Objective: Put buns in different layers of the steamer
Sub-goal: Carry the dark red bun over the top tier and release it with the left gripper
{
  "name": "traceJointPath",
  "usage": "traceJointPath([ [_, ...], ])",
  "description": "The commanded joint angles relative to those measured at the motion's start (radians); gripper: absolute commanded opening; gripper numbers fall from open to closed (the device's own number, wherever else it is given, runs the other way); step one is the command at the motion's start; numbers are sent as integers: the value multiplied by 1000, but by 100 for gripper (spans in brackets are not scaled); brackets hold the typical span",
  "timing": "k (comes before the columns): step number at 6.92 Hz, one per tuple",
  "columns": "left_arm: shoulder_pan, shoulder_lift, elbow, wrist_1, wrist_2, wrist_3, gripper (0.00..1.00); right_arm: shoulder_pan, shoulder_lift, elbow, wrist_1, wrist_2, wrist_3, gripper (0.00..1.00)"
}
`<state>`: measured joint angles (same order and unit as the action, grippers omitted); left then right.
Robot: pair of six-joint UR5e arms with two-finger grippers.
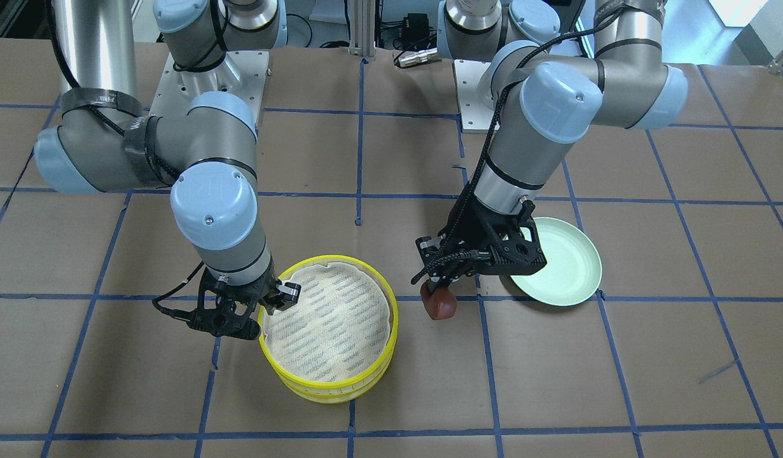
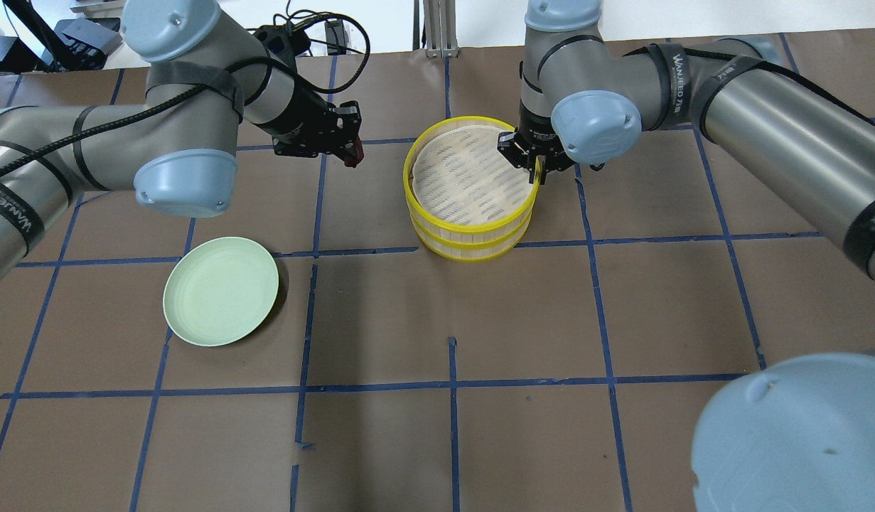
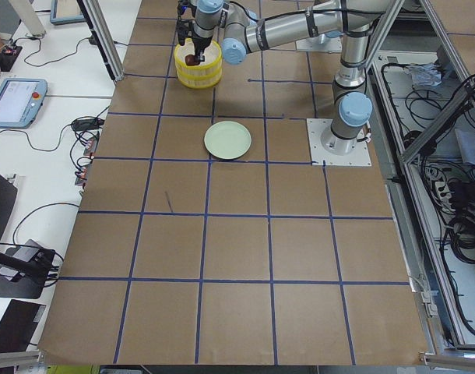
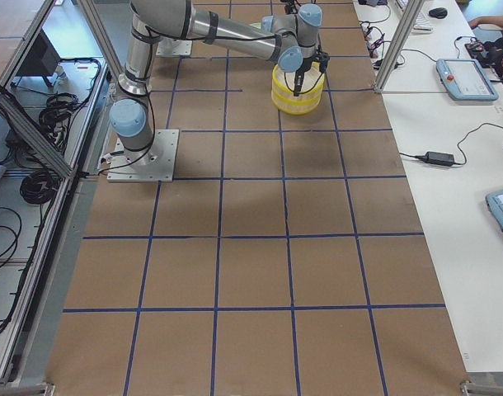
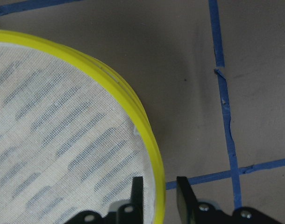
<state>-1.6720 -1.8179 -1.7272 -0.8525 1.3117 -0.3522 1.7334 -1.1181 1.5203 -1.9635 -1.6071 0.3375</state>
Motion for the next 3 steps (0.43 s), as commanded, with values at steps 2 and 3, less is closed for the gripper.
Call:
traceJointPath([
  [2,-86,-38,18,58,0,-158,17,-58,-85,-31,43,12,-65,61],
  [3,-139,-88,23,103,7,-207,15,-92,-163,-43,164,21,-113,62],
])
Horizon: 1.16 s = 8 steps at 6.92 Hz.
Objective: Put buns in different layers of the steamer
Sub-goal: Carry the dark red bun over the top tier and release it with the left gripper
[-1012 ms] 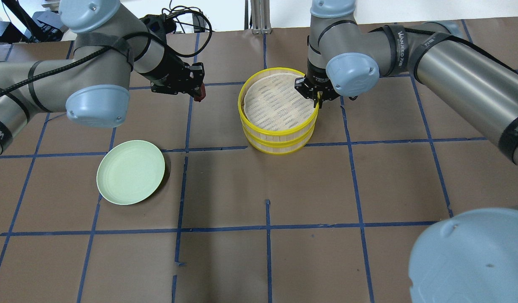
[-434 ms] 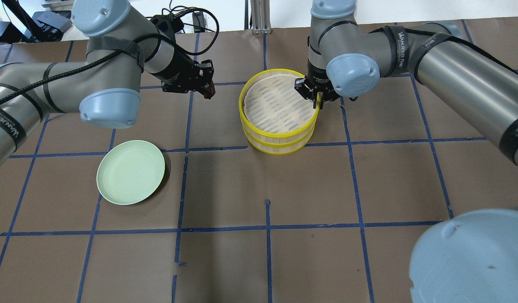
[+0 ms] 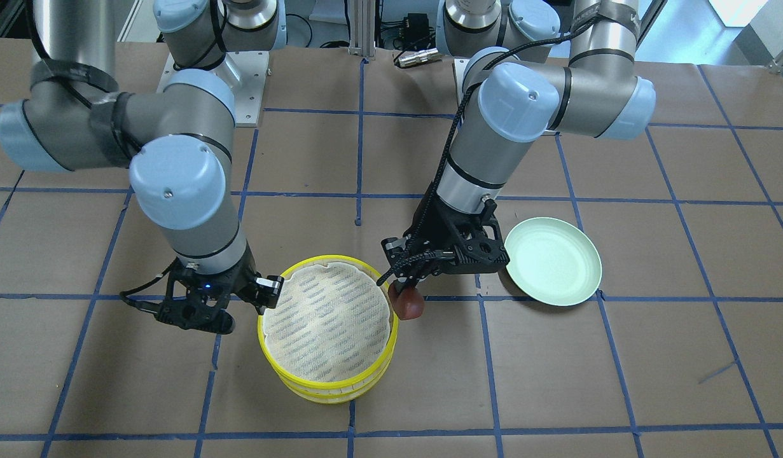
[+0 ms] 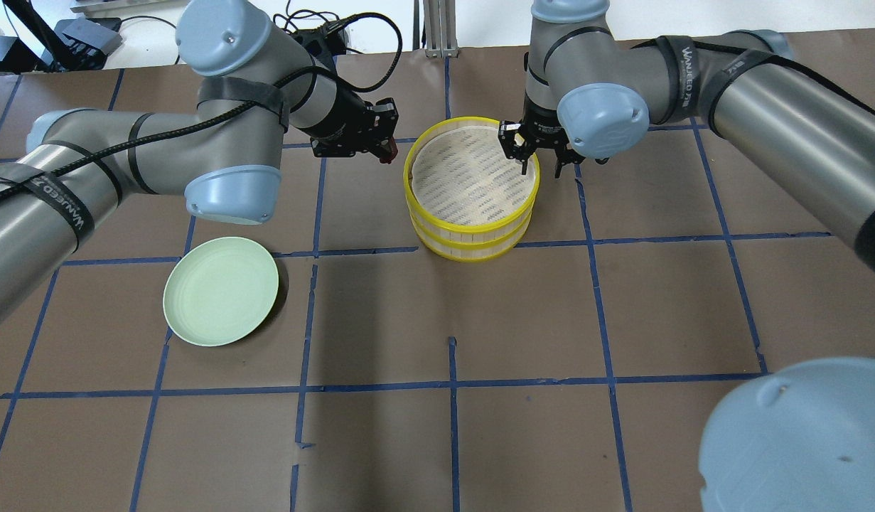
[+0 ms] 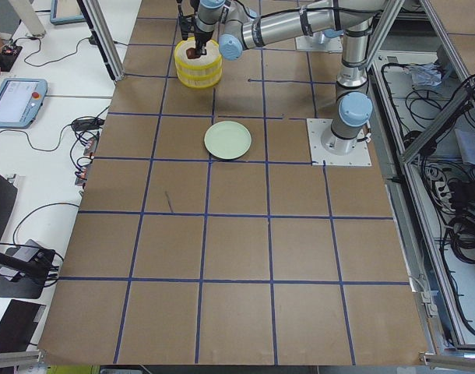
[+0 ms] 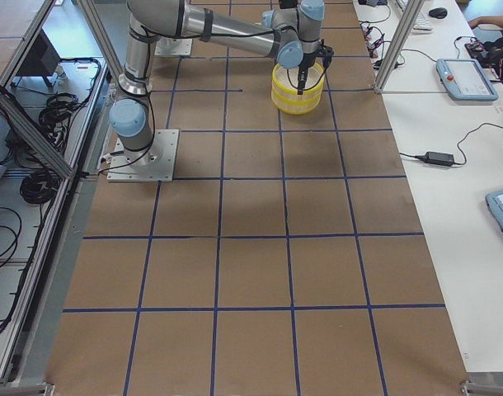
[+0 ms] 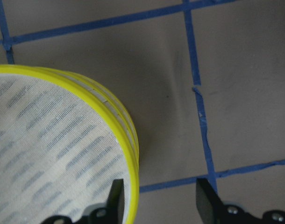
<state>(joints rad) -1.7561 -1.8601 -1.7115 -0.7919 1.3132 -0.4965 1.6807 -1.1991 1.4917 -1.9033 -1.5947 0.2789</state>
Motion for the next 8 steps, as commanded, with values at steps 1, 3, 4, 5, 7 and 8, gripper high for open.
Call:
traceJointPath([
  [1,-89,-98,32,128,11,-159,15,-76,-171,-39,228,28,-105,65],
  [3,-115,-145,92,128,3,-267,22,-99,-290,-56,389,29,-225,66],
  [4,-118,-165,99,129,6,-269,53,-98,-316,-57,453,35,-242,69],
  [5,-118,-168,99,131,6,-269,78,-84,-318,-68,469,42,-260,74],
  [7,-118,-166,92,128,6,-234,100,-88,-315,-62,466,39,-300,91],
  [8,-118,-163,92,126,14,-194,100,-93,-313,-61,464,41,-335,95],
])
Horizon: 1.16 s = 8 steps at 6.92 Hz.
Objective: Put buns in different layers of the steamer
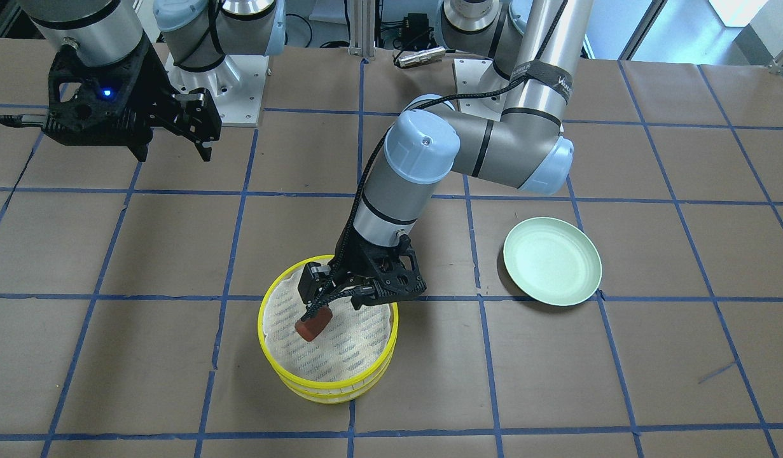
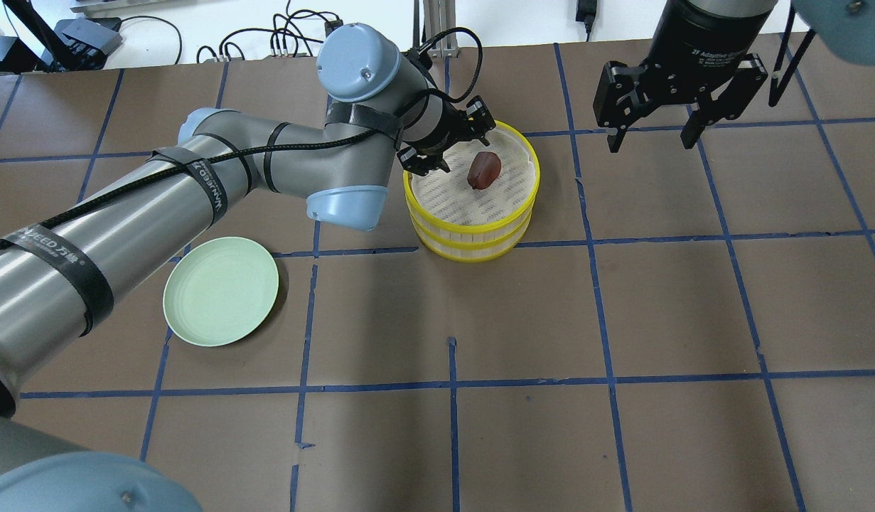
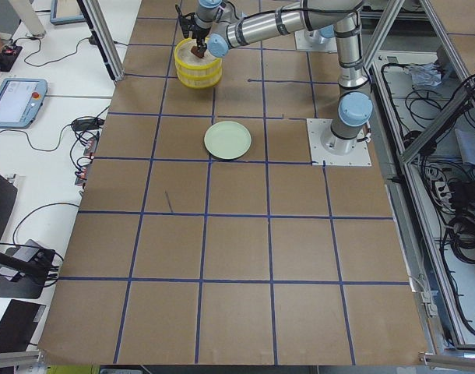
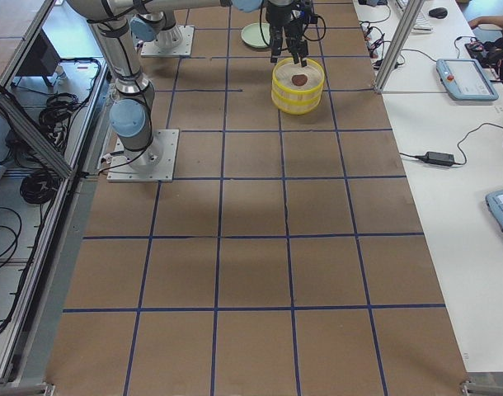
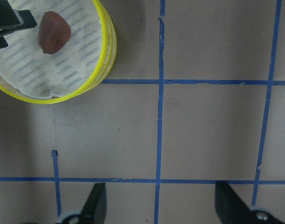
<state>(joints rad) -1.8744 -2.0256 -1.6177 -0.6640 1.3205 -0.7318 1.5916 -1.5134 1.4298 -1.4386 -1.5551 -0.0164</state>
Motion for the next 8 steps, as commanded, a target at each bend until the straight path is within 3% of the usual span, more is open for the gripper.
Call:
traceJointPath([
  [1,10,36,4,-23,44,227,100,-2,1,3,-3,3,-43,97],
  [2,68,94,24,-196,142,599,100,-1,-1,4,-5,4,-45,97],
  [3,148,173,33,-371,146,741,100,-1,1,4,-11,12,-46,98],
  [6,306,384,32,-800,158,792,100,-2,1,-3,-11,1,-45,99],
  [8,351,497,13,-868,189,792,100,-2,1,-2,-11,-2,-43,99],
])
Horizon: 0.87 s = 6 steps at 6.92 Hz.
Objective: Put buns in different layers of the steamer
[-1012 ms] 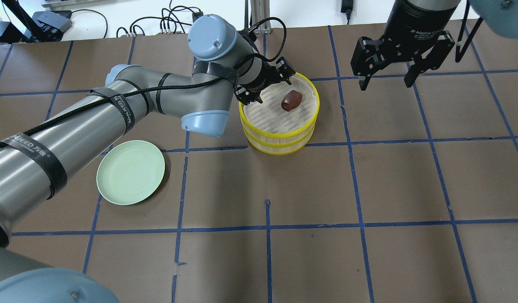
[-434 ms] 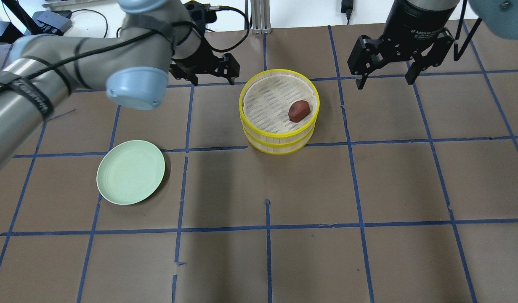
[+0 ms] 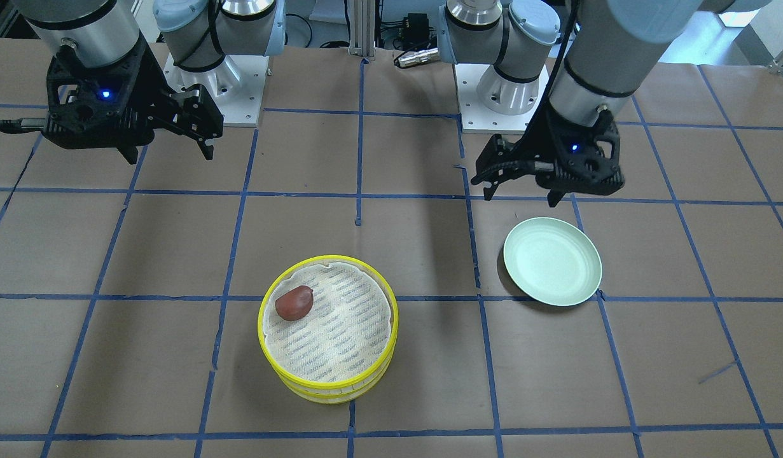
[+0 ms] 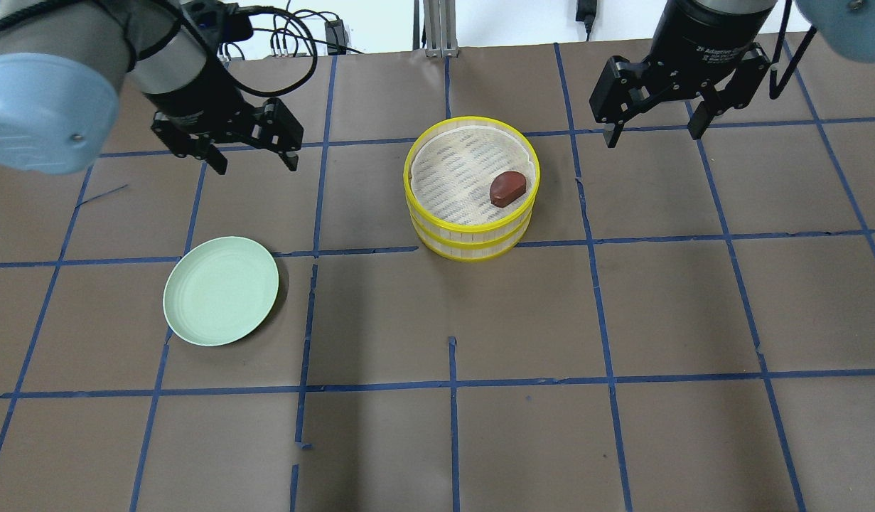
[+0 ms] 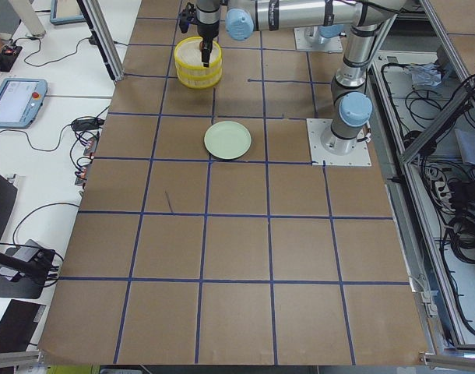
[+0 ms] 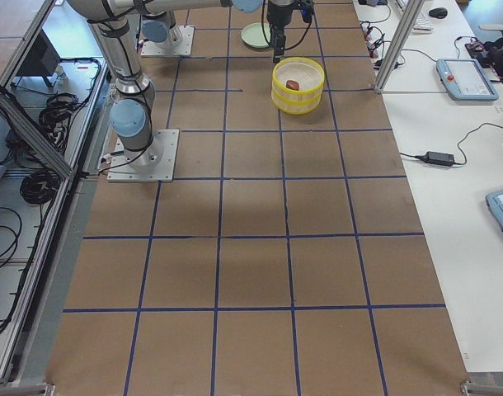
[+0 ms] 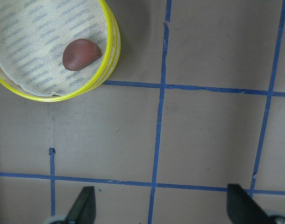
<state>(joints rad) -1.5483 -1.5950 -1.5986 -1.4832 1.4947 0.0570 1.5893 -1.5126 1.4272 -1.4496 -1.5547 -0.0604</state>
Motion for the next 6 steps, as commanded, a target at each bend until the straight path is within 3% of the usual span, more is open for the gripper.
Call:
traceJointPath([
  [1,19,78,-7,-54,15,1,100,-2,0,4,1,-2,1,99],
  [6,11,90,-21,-92,12,-39,100,0,0,7,-2,2,1,100],
])
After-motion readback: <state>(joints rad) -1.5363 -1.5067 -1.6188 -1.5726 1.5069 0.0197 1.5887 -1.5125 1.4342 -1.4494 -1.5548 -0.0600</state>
